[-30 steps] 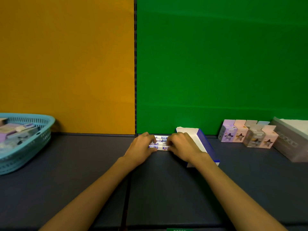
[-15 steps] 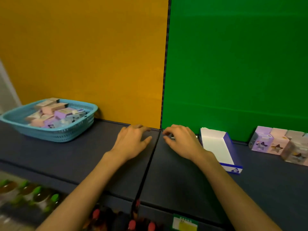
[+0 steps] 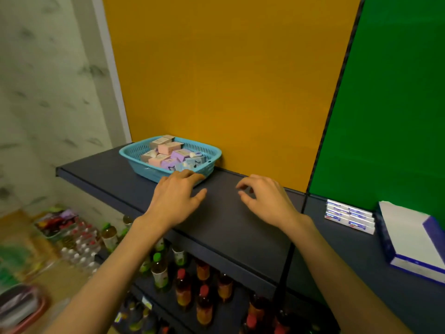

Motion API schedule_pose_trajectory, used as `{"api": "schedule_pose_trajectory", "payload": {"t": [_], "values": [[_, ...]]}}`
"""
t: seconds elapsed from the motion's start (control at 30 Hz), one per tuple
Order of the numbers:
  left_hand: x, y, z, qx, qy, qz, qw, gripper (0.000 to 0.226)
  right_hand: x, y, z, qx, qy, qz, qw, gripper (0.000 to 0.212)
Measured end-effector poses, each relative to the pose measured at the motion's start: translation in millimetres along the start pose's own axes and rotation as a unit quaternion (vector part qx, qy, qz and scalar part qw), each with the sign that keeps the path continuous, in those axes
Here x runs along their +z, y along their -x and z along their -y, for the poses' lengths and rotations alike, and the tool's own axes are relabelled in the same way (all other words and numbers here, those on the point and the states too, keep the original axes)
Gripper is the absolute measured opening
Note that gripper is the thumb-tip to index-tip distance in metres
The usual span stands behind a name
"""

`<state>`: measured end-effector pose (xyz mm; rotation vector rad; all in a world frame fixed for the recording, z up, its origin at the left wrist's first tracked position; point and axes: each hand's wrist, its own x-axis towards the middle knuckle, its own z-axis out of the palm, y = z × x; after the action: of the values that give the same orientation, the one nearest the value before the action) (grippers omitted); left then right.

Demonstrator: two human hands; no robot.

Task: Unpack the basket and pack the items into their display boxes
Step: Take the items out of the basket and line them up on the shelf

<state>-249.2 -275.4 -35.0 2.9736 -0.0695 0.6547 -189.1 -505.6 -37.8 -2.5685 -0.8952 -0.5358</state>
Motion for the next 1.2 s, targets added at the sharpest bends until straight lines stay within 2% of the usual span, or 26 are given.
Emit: {"api": "schedule_pose_trajectory", "payload": {"t": [0.27, 0.57, 0.87, 1.2], "values": [[-28, 31, 119, -0.04, 0.004, -0.013, 0.999, 0.047, 42, -57, 104, -0.015, 0.0, -0.005, 1.0, 0.019], [-36, 27, 222, -0.015, 0.019, -0.011, 1.0, 0.048, 73, -120, 186, 0.005, 0.061, -0.017, 0.998, 0.023], [-22, -28, 278, 0.021, 0.042, -0.001, 0.999, 0.046, 82, -151, 177, 0.076, 0.1, -0.018, 0.992, 0.019], [14, -115, 292, 0.058, 0.045, 0.031, 0.997, 0.044, 104, -195, 117, 0.138, 0.089, -0.031, 0.986, 0.018]]}}
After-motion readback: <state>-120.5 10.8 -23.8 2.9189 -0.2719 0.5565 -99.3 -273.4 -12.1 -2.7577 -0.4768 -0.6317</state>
